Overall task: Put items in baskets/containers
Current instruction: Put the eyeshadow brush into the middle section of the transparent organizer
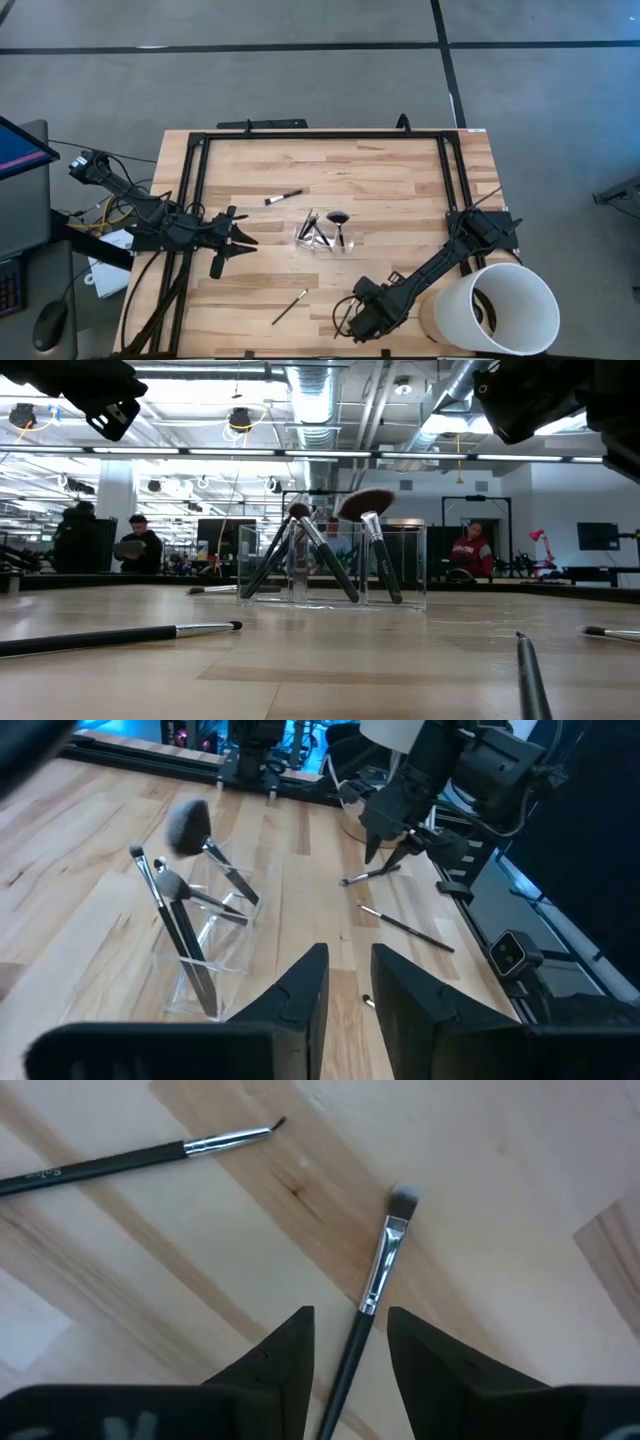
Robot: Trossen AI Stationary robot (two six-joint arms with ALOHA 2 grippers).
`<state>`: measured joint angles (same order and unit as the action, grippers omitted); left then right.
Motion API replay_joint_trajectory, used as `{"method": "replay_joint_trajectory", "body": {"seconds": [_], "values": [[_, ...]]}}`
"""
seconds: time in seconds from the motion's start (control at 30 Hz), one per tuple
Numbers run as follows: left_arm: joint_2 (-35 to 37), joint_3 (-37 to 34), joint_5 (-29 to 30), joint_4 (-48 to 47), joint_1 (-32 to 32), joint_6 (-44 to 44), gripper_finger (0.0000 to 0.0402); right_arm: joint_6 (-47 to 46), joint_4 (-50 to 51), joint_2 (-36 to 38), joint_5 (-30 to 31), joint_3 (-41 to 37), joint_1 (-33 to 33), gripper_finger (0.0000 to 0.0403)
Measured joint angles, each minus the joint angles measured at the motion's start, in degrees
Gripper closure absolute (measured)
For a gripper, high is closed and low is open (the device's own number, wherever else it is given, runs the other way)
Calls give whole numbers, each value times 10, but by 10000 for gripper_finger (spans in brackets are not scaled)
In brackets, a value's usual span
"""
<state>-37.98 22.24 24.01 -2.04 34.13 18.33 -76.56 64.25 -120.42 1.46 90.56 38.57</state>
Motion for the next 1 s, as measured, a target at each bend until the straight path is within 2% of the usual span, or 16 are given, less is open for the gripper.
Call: {"method": "replay_joint_trajectory", "body": {"seconds": [0.3,0.6,1.0], "values": [[0,-4,4,5,0,17,325,-15,-3,0,-2,0,8,282],[0,-54,4,51,0,36,325,-15,-3,0,0,0,8,282],[0,-56,4,77,0,26,325,8,7,-1,-1,0,-8,282]]}}
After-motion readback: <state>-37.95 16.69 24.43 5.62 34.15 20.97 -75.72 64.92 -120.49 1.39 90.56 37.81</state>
